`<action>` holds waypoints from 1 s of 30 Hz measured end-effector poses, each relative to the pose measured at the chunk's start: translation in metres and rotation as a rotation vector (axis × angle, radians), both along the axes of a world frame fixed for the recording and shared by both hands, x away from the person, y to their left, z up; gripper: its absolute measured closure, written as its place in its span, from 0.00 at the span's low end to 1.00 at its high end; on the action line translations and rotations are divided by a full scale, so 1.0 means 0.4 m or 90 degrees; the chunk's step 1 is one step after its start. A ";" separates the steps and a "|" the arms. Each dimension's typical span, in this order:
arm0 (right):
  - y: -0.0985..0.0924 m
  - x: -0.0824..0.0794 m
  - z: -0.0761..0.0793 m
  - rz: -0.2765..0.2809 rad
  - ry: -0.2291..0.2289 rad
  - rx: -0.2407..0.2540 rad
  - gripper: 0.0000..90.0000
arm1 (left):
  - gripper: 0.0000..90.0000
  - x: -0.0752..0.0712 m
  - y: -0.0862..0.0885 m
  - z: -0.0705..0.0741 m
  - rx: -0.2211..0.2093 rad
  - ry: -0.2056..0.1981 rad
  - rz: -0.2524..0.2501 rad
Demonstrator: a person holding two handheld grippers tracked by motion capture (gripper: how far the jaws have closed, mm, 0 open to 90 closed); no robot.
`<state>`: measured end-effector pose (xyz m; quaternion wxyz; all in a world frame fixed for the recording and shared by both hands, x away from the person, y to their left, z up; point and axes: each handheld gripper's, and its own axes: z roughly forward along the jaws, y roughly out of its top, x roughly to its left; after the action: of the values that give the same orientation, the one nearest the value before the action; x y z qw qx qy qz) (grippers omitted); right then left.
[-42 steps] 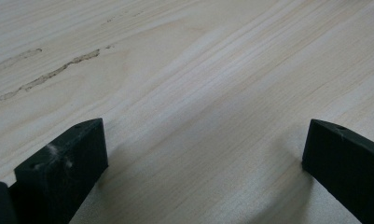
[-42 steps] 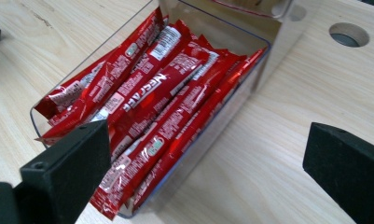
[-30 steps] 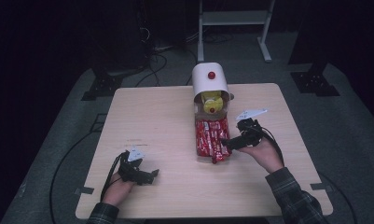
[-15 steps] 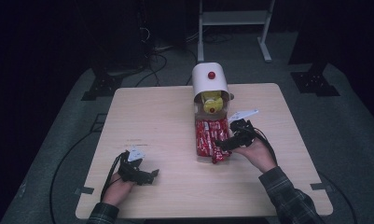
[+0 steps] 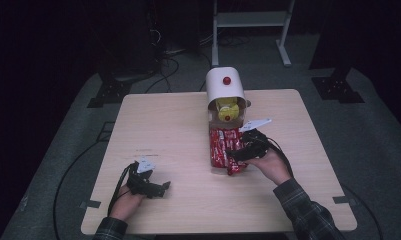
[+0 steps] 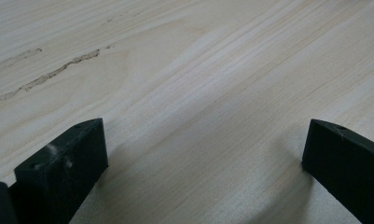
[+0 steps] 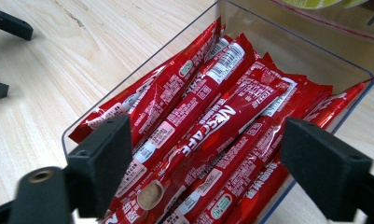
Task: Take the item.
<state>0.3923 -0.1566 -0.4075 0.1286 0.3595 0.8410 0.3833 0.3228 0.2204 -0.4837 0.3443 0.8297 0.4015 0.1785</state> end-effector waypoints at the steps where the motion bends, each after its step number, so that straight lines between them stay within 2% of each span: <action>1: 0.001 0.000 0.000 -0.001 -0.002 -0.002 0.23 | 0.00 0.000 0.000 0.000 0.000 0.000 0.000; 4: 0.005 -0.002 -0.002 0.001 -0.008 -0.011 0.27 | 0.00 0.000 0.000 0.000 0.000 0.000 0.000; 10: 0.010 -0.005 -0.004 0.010 -0.006 -0.006 0.37 | 0.00 0.000 0.000 0.000 0.000 0.000 0.000; 11: 0.012 -0.005 -0.005 0.014 -0.006 -0.006 0.42 | 0.00 0.000 0.000 0.000 0.000 0.000 0.000; 17: 0.017 -0.006 -0.010 0.015 -0.004 -0.015 0.57 | 0.00 0.000 0.000 0.000 0.000 0.000 0.000; 18: 0.017 -0.006 -0.010 0.015 -0.004 -0.015 0.57 | 0.00 0.000 0.000 0.000 0.000 0.000 0.000; 22: 0.024 -0.011 -0.018 0.000 -0.010 -0.033 0.64 | 0.00 0.000 0.000 0.000 -0.001 0.000 0.000; 30: 0.022 -0.009 -0.017 -0.032 0.011 -0.033 0.74 | 0.00 0.000 0.000 0.000 0.000 0.000 0.000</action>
<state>0.3888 -0.1477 -0.4144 0.1399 0.3806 0.8423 0.3552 0.3228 0.2204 -0.4837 0.3444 0.8297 0.4015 0.1785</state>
